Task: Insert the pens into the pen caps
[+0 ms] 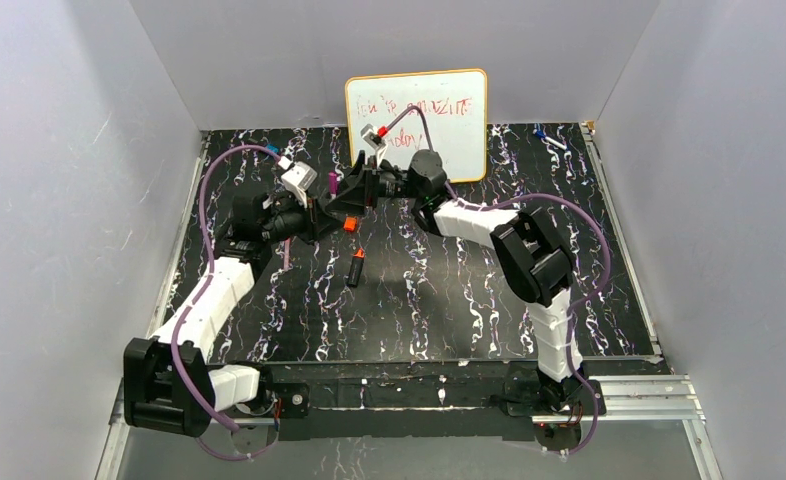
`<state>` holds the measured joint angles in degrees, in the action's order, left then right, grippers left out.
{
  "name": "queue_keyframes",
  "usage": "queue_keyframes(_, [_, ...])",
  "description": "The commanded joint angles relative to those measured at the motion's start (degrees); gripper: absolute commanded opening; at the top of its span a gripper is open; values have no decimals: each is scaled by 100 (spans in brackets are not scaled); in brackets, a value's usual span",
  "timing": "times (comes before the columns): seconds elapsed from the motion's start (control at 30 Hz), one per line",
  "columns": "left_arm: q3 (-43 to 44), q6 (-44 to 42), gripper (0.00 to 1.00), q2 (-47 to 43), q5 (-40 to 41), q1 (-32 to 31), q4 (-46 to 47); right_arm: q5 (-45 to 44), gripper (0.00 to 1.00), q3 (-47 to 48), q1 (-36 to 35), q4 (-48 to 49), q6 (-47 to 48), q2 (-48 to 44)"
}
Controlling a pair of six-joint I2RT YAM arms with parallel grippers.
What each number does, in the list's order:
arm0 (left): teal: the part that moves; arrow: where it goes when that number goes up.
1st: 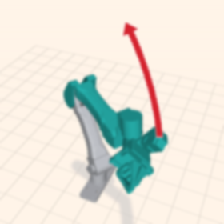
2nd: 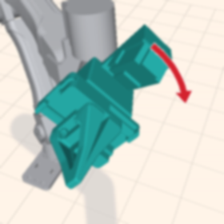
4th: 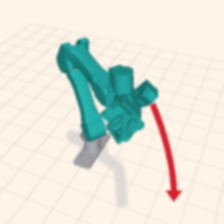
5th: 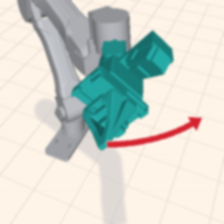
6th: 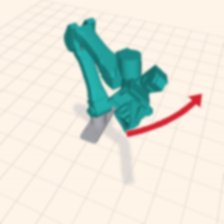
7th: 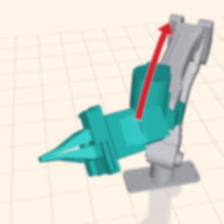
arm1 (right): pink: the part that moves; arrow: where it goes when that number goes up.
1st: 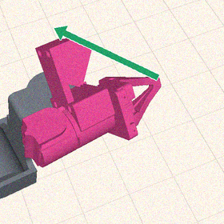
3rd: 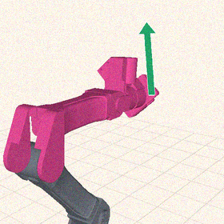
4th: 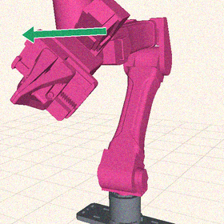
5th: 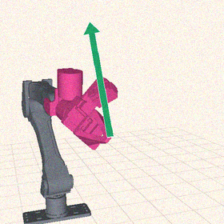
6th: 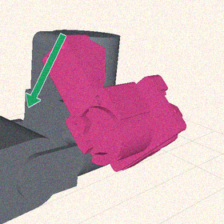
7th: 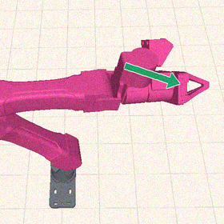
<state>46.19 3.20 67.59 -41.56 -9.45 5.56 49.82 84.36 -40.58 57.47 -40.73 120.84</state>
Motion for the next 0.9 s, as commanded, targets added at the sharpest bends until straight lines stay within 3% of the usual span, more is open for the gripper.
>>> queue_keyframes(0.0, [-176,171,0,122,151,22,304,93,72,27,252,555,-342,-75])
queue_keyframes(0.17, [-201,242,0,290,579,22,-34,-19,86,-47,580,1141,-793,-153])
queue_keyframes(0.3, [-136,224,0,481,1010,22,-502,-190,87,-474,861,1505,-958,-466])
queue_keyframes(0.43, [0,193,0,723,1545,22,-1091,-343,88,-990,1059,1203,-606,-890])
queue_keyframes(0.87, [1421,215,0,1874,3568,22,-2971,-367,88,-2280,1393,1273,-603,-1457])
